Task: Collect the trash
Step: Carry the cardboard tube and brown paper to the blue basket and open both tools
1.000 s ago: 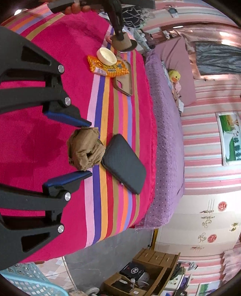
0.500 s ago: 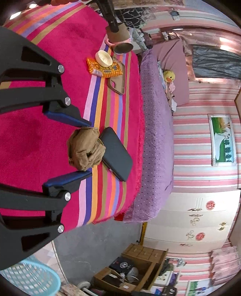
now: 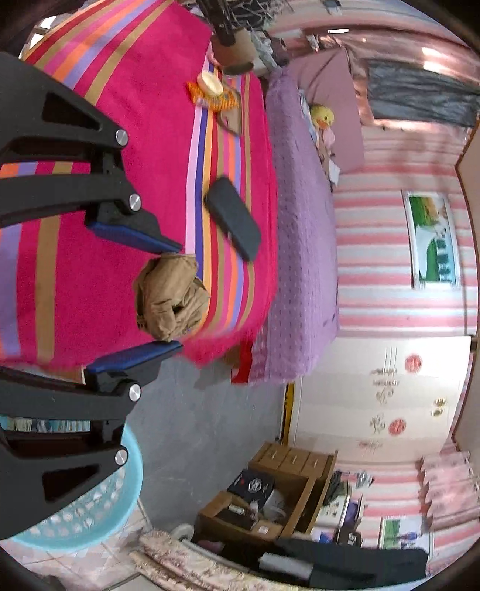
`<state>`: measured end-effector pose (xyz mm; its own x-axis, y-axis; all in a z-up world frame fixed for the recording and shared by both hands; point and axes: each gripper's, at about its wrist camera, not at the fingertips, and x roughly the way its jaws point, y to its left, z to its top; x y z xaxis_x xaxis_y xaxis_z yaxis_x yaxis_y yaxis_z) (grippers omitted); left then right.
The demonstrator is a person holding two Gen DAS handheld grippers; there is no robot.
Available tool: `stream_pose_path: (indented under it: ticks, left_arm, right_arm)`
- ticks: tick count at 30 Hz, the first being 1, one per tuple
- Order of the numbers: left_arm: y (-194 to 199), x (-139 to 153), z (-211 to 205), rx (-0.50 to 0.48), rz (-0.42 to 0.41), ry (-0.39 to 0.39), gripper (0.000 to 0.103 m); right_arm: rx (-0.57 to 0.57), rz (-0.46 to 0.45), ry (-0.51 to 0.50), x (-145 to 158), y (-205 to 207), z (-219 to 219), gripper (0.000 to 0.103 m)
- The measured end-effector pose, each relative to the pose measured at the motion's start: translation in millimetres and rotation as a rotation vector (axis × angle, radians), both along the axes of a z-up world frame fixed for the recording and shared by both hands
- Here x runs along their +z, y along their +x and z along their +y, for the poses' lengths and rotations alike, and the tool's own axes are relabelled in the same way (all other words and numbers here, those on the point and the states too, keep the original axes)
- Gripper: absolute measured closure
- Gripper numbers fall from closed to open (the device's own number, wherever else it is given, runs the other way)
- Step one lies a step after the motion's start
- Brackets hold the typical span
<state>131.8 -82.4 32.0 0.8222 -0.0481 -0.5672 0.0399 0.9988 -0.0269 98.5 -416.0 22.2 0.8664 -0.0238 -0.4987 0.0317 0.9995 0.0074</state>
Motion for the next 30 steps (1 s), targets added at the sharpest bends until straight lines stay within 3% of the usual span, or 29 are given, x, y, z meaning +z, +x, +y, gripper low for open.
stream_pose_path:
  ticks: [7,15,26,30]
  left_arm:
    - [-5,-1,-64,-0.065,-0.002,-0.014,0.103]
    - [-5,-15,-144,-0.163,0.012,-0.025,0.103]
    - [-34,-34,-267,-0.415,0.000,-0.026,0.103]
    - [-41,-38,-300,-0.493,0.034,-0.075,0.103]
  right_arm:
    - [-0.106,-0.008,0.046,-2,-21,-75,0.055]
    - [-0.213,0.041,-0.041,-17,-43,-137,0.055]
    - [-0.280,0.087,-0.058,-37,-70,-202,0.055]
    - [-0.309,0.077,-0.024,-40,-79,-224,0.055]
